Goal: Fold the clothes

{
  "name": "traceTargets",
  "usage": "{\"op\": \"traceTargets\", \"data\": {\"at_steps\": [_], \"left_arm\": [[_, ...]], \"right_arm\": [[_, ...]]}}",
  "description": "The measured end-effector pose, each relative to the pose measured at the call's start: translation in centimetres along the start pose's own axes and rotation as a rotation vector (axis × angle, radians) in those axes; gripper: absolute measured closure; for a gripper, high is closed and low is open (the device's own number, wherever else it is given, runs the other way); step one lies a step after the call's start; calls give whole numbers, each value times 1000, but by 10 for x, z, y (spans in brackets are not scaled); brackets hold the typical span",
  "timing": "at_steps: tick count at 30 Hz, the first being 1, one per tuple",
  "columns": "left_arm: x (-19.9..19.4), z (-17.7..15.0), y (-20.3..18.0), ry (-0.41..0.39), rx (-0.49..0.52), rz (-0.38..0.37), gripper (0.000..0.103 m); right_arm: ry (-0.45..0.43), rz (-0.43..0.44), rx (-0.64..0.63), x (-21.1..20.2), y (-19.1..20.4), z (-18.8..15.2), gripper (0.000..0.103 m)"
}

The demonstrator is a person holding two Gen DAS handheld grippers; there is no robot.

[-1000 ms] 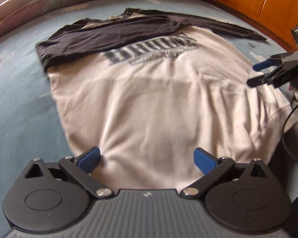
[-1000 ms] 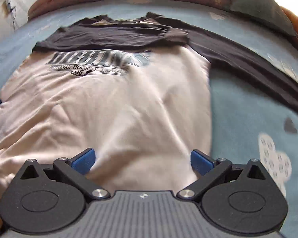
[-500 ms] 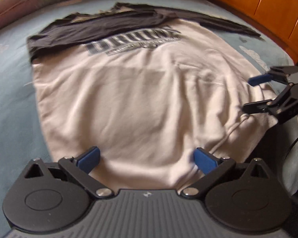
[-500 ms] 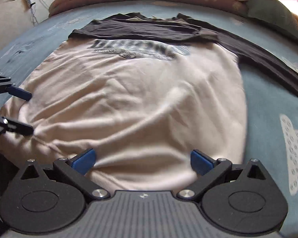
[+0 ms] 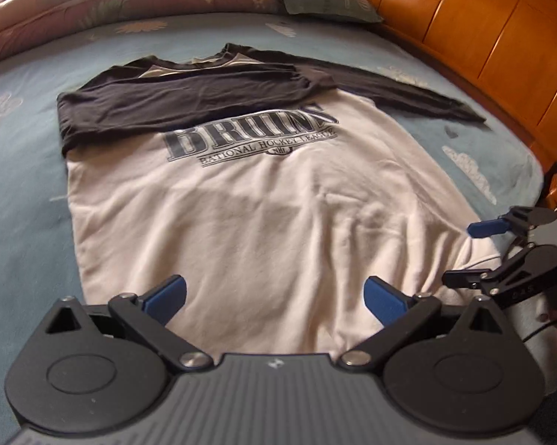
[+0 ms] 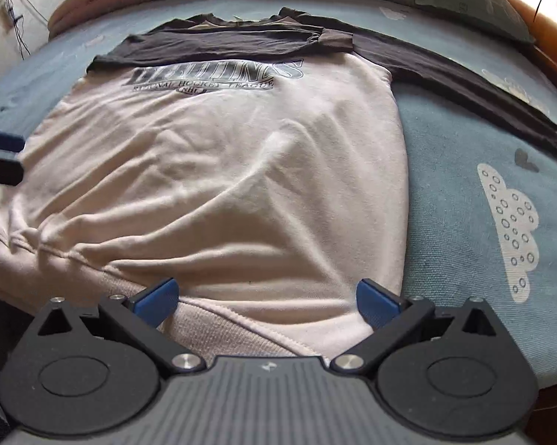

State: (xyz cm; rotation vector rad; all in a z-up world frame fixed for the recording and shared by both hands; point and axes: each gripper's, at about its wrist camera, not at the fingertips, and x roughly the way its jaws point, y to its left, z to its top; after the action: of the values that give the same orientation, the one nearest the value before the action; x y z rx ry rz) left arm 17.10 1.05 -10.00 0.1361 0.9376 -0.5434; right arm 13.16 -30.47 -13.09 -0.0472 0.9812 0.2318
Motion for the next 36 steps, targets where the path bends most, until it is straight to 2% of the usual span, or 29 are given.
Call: {"op": "traceTargets", "data": {"at_steps": [2, 5, 9, 12, 16, 19, 23, 27, 31, 34, 36], "left_arm": [[12, -7, 0, 35, -23, 6, 2], [18, -26, 5, 24, -50, -4, 1], [14, -26, 5, 49, -54, 20, 1], [14, -10, 4, 30, -94, 43, 1], [19, 17, -7, -3, -112, 52, 1], [28, 39, -23, -17, -81, 59, 1], [37, 59, -39, -31, -48, 66, 1], [46, 73, -44, -30, -32, 84, 1], [63, 85, -40, -22, -48, 106, 1], [79, 92, -39, -12, -65, 115, 1], [89, 95, -39, -5, -73, 112, 1]], "right_arm": [[5, 1, -2, -1, -1, 0, 0], [9, 13, 4, -4, -5, 0, 0], [-2, 86, 69, -13, -21, 3, 0], [-50, 147, 186, -25, -58, 14, 0], [-116, 153, 368, -36, -134, 36, 0], [-185, 114, 448, -39, -197, 65, 0], [-260, 16, 510, -24, -284, 120, 0], [-268, -61, 608, 8, -361, 175, 0], [-165, -159, 640, 50, -406, 207, 0], [-74, -185, 693, 85, -426, 206, 0], [-92, -204, 690, 95, -435, 205, 0]]}}
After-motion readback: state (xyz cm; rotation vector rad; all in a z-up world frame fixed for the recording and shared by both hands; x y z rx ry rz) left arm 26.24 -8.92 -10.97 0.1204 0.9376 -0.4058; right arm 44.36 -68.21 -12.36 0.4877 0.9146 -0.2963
